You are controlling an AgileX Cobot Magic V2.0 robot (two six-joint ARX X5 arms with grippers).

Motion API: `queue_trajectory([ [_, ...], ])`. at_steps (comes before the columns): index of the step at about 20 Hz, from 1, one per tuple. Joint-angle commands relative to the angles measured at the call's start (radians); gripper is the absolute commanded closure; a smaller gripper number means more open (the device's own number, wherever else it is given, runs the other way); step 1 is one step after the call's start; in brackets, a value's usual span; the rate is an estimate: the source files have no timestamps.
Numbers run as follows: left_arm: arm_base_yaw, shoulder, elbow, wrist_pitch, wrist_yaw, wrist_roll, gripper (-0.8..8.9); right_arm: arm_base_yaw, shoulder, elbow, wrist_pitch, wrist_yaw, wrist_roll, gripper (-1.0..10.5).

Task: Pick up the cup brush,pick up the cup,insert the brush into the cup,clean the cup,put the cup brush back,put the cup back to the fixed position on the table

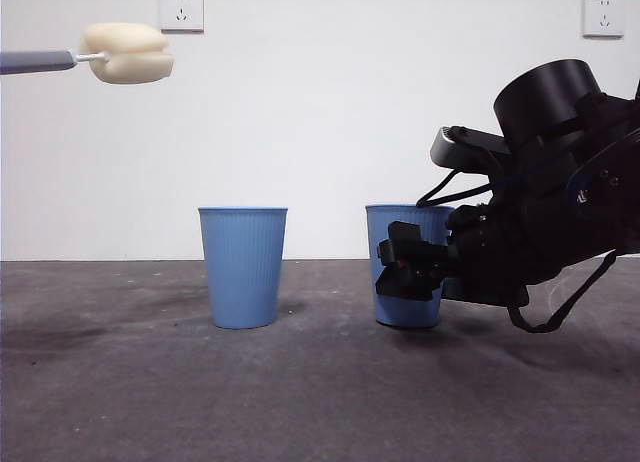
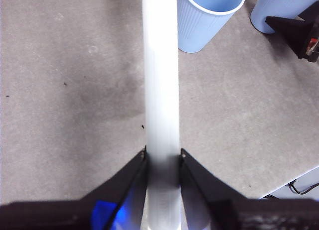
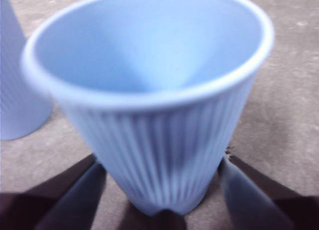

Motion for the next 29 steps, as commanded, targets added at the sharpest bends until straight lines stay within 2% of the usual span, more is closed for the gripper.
queue_trajectory([
  [1,0.002,-0.002,-0.009,0.001,0.003,0.016,8.22,0.000,0.008,0.001,0.007,0.005,0.002,9.2],
  [2,0.002,-0.002,-0.009,0.001,0.003,0.017,8.22,0.000,0.008,0.001,0.007,0.004,-0.001,9.6],
  [6,0.002,-0.002,-0.009,-0.006,0.003,0.047,8.22,0.000,-0.003,0.001,-0.009,-0.030,0.000,9.6],
  [8,0.002,0.002,-0.009,-0.027,0.002,0.098,8.22,0.001,-0.065,0.001,-0.121,-0.062,-0.005,9.6],
  [11,0.002,0.024,-0.009,-0.057,-0.005,0.154,8.22,0.002,-0.254,0.019,-0.451,-0.088,-0.109,9.6],
  [13,-0.001,0.050,-0.009,-0.061,-0.005,0.186,8.22,0.002,-0.412,0.082,-0.798,-0.093,-0.219,9.6],
  [16,-0.048,0.091,-0.009,-0.080,-0.005,0.214,8.22,0.002,-0.552,0.224,-1.249,-0.091,-0.368,9.6],
  [17,-0.072,0.101,-0.009,-0.087,-0.006,0.227,8.22,0.002,-0.572,0.268,-1.344,-0.092,-0.375,9.6],
  [18,-0.098,0.109,-0.009,-0.092,-0.011,0.234,8.22,0.002,-0.579,0.303,-1.411,-0.080,-0.376,9.6],
  [19,-0.129,0.114,-0.009,-0.100,-0.026,0.256,8.22,0.002,-0.579,0.347,-1.509,-0.031,-0.378,9.6],
  [21,-0.207,0.115,-0.009,-0.116,-0.064,0.282,8.22,0.034,-0.567,0.401,-1.682,-0.025,-0.423,9.6],
  [23,-0.288,0.116,-0.009,-0.137,-0.121,0.310,8.22,0.074,-0.564,0.422,-1.793,0.040,-0.458,9.6],
  [27,-0.443,0.128,-0.009,-0.176,-0.163,0.380,8.22,0.166,-0.564,0.426,-1.899,0.117,-0.499,9.6],
  [29,-0.501,0.150,-0.009,-0.199,-0.210,0.385,8.22,0.216,-0.564,0.426,-1.920,0.180,-0.504,9.6],
])
